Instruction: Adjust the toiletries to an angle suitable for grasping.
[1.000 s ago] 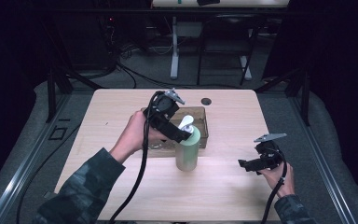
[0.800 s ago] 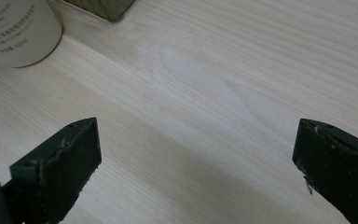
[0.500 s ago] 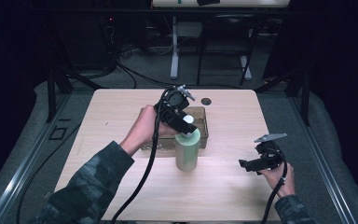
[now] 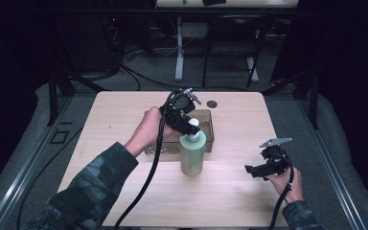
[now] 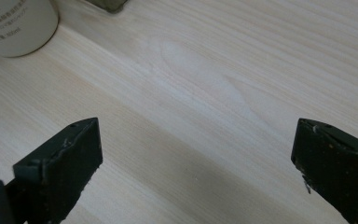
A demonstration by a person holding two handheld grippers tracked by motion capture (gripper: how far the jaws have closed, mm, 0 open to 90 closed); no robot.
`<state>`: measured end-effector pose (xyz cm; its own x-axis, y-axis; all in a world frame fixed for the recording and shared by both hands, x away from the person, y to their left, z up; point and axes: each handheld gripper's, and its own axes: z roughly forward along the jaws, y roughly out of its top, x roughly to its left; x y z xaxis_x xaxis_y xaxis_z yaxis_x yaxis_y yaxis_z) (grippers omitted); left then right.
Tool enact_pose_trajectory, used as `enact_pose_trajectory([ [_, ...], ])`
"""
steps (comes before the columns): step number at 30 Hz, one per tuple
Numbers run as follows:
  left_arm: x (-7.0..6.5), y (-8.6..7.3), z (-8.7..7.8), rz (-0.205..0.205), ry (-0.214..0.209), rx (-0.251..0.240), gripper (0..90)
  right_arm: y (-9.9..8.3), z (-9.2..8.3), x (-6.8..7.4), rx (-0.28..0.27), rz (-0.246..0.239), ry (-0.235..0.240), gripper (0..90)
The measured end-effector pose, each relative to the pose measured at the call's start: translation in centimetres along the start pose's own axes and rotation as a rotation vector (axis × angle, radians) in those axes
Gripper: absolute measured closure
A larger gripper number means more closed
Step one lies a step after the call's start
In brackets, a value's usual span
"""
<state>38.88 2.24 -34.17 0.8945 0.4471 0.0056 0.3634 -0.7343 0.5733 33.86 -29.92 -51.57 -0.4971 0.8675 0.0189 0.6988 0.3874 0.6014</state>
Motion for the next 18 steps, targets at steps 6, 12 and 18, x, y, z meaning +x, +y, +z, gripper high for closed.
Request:
enact_pose_trajectory([
  [6,-0.05,0.25,-0.21,0.039,0.003,0.034,62.3,0.01,0.03,0.28,0.004,-0.023,-0.009,1.7],
  [12,-0.13,0.14,-0.44,0.076,-0.005,0.044,62.4,-0.09,-0.46,0.42,-0.006,-0.039,-0.025,1.7],
  [18,0.16,0.09,-0.60,0.093,-0.015,0.054,62.4,-0.57,-0.79,0.28,-0.002,-0.025,-0.033,1.7],
])
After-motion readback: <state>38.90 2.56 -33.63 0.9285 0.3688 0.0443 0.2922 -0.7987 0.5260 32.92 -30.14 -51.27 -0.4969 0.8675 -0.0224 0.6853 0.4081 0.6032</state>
